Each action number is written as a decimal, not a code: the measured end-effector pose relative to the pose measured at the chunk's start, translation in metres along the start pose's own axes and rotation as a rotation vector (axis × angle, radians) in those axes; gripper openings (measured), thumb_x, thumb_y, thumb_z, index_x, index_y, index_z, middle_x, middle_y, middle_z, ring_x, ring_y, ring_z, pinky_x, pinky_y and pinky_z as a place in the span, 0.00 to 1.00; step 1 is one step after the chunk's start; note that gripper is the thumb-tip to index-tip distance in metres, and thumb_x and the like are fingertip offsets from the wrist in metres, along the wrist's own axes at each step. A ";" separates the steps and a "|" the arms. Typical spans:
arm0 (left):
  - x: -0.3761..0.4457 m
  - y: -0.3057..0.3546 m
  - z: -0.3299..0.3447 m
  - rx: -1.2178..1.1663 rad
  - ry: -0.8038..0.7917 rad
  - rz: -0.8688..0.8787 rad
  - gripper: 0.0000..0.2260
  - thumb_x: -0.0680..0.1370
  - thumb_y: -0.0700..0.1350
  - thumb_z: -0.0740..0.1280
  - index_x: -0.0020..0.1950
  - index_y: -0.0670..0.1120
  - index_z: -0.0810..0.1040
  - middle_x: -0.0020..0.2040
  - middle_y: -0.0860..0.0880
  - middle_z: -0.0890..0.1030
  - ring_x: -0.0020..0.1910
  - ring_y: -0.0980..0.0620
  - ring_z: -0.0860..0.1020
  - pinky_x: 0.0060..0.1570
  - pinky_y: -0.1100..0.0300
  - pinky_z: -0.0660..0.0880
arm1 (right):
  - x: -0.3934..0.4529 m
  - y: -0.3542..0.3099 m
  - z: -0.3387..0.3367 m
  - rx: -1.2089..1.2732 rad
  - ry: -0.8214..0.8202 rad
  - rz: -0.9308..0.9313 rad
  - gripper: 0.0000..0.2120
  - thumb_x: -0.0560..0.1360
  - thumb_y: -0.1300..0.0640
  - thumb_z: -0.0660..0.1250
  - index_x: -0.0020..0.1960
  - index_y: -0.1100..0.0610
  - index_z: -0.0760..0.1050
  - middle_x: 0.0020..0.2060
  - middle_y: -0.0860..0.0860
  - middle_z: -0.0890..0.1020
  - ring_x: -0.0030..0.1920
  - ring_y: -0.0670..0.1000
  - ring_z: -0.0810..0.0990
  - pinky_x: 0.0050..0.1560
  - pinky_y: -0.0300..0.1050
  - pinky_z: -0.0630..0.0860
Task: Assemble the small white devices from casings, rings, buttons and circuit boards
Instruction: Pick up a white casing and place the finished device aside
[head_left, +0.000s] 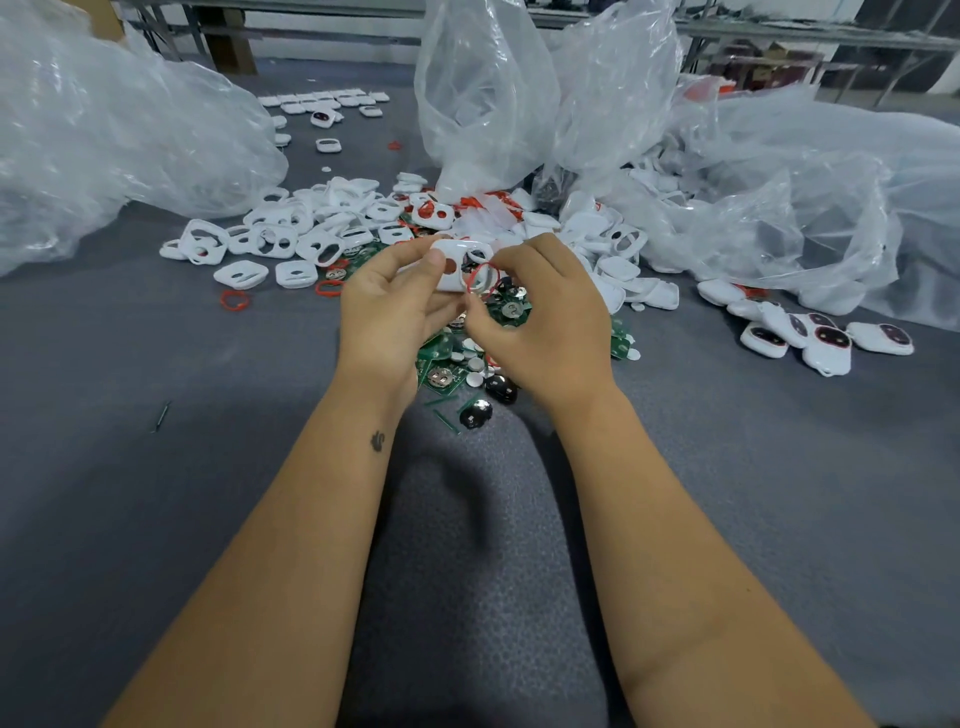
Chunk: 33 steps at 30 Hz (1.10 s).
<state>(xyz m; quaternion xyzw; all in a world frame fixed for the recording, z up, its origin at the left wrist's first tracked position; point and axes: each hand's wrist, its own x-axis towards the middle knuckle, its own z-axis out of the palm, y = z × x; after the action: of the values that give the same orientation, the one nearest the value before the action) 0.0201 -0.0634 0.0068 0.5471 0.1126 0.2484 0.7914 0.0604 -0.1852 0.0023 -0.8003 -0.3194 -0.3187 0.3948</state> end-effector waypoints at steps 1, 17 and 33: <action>0.001 0.000 0.000 0.033 -0.005 0.000 0.04 0.80 0.39 0.65 0.54 0.45 0.78 0.46 0.47 0.84 0.42 0.51 0.84 0.43 0.61 0.80 | 0.000 0.001 0.000 -0.007 -0.002 -0.007 0.10 0.70 0.56 0.72 0.49 0.61 0.81 0.43 0.53 0.80 0.46 0.54 0.79 0.42 0.51 0.76; -0.001 -0.003 0.000 0.141 -0.066 0.075 0.02 0.79 0.41 0.67 0.49 0.47 0.79 0.37 0.53 0.85 0.41 0.55 0.84 0.44 0.62 0.79 | 0.000 0.007 0.004 -0.056 0.024 -0.080 0.08 0.70 0.57 0.72 0.45 0.61 0.80 0.40 0.53 0.79 0.42 0.54 0.78 0.39 0.48 0.75; 0.001 -0.003 -0.004 0.084 -0.160 0.010 0.07 0.79 0.38 0.67 0.53 0.50 0.77 0.43 0.50 0.86 0.48 0.54 0.84 0.45 0.65 0.79 | 0.000 0.007 0.006 0.034 -0.051 -0.058 0.07 0.70 0.61 0.73 0.46 0.62 0.81 0.41 0.55 0.80 0.42 0.54 0.78 0.42 0.48 0.76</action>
<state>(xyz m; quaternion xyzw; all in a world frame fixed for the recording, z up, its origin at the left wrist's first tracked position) 0.0196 -0.0603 0.0027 0.5984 0.0568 0.2030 0.7729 0.0677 -0.1837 -0.0034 -0.7918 -0.3578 -0.3043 0.3905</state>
